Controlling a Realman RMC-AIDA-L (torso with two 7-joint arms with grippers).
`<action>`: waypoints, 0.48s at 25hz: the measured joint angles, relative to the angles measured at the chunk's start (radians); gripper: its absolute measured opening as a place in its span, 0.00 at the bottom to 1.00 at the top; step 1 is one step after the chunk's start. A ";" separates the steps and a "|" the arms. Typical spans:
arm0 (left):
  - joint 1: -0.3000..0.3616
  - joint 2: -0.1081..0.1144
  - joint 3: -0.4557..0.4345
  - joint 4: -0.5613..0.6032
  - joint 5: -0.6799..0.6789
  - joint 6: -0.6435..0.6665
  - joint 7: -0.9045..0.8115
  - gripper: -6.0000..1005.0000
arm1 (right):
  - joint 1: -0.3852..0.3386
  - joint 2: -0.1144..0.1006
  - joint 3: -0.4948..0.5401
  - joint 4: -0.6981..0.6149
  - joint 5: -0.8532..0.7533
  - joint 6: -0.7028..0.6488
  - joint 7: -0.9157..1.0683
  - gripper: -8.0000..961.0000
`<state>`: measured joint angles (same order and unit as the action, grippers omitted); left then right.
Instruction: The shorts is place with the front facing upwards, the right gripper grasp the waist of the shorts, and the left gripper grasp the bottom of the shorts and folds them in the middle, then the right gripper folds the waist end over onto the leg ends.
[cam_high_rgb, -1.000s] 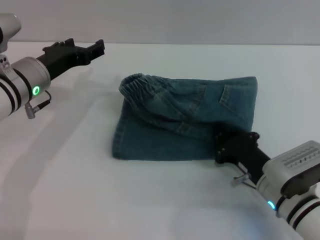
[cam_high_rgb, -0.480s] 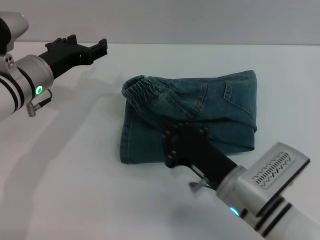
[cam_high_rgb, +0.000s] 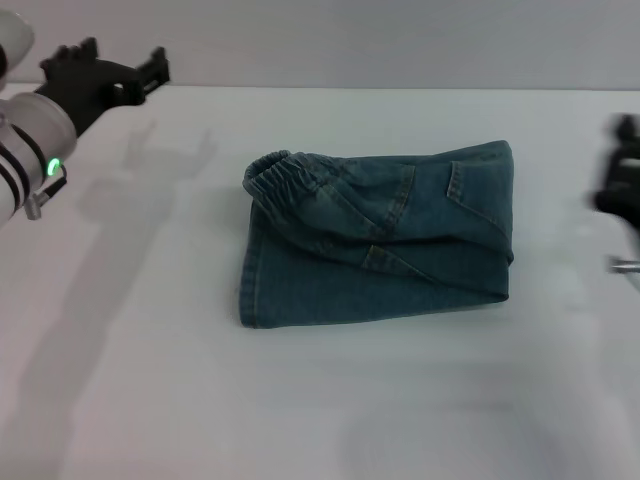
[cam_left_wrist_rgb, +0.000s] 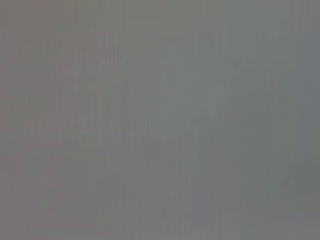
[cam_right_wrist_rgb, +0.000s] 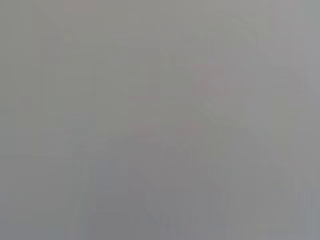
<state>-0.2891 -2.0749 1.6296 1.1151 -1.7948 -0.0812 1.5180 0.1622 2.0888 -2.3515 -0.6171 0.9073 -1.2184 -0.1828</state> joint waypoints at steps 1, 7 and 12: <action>-0.005 0.001 0.003 0.003 0.000 0.012 -0.002 0.76 | -0.011 -0.001 0.011 0.020 0.027 -0.025 0.006 0.01; -0.045 0.008 0.002 0.025 -0.006 -0.010 -0.022 0.76 | -0.047 -0.002 0.004 0.064 0.067 -0.042 0.023 0.01; -0.064 0.004 -0.016 0.085 -0.133 0.004 -0.037 0.76 | -0.039 -0.001 -0.016 0.084 0.069 0.000 0.024 0.01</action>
<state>-0.3536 -2.0712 1.6140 1.2004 -1.9282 -0.0772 1.4812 0.1236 2.0883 -2.3678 -0.5328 0.9759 -1.2187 -0.1591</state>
